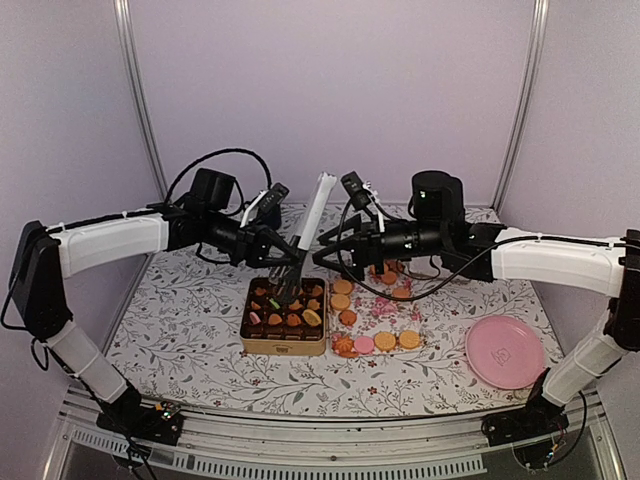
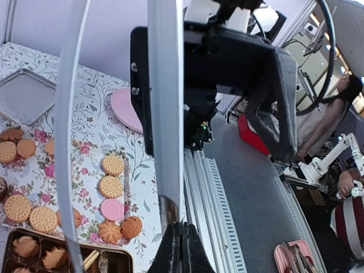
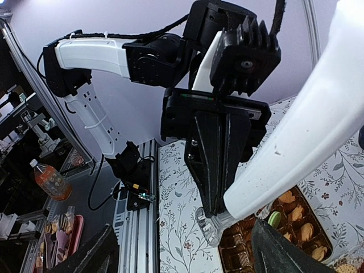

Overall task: Pack the cookies
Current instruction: Pass from the left arm to the right

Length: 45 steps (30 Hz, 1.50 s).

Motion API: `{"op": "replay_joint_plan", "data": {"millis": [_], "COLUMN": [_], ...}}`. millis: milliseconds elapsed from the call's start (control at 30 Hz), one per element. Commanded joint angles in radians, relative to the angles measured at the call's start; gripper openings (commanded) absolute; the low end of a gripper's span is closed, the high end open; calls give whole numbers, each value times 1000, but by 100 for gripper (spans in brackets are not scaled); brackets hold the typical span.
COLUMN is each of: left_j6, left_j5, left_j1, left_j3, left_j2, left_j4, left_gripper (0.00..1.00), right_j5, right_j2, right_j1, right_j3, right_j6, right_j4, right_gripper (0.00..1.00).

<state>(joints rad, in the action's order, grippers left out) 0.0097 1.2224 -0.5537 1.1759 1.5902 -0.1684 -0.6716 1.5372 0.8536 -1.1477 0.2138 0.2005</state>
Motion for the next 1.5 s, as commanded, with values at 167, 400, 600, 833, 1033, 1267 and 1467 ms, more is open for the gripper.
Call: {"op": "replay_joint_plan", "data": {"millis": [167,400,600,833,1033,1267,1467], "left_j6": [176,190,186,187,186,214,282], "left_j5": [116,175,200,194,191,184,175], "left_j1": [-40,-67,-72,-72,-72,-74,-75], "left_j3": [-1,2,5,5,5,10,25], "left_j2": [-46,-49,-44,-40,-31,-16,-5], "left_j4": [-214,-254,-261,-270,-275,-318,-409], "left_gripper": [0,0,0,0,0,0,0], "right_j5": [-3,-17,-124,-244,-295,-288,-283], "right_j2": [-61,-12,56,100,123,118,94], "right_j1": [-22,-22,-20,-21,-14,-14,-34], "right_j3": [38,28,-23,-55,-92,-98,-109], "right_j6": [8,3,29,41,48,29,2], "right_j4": [71,105,154,163,165,157,120], "right_gripper": [85,85,78,72,69,68,68]}}
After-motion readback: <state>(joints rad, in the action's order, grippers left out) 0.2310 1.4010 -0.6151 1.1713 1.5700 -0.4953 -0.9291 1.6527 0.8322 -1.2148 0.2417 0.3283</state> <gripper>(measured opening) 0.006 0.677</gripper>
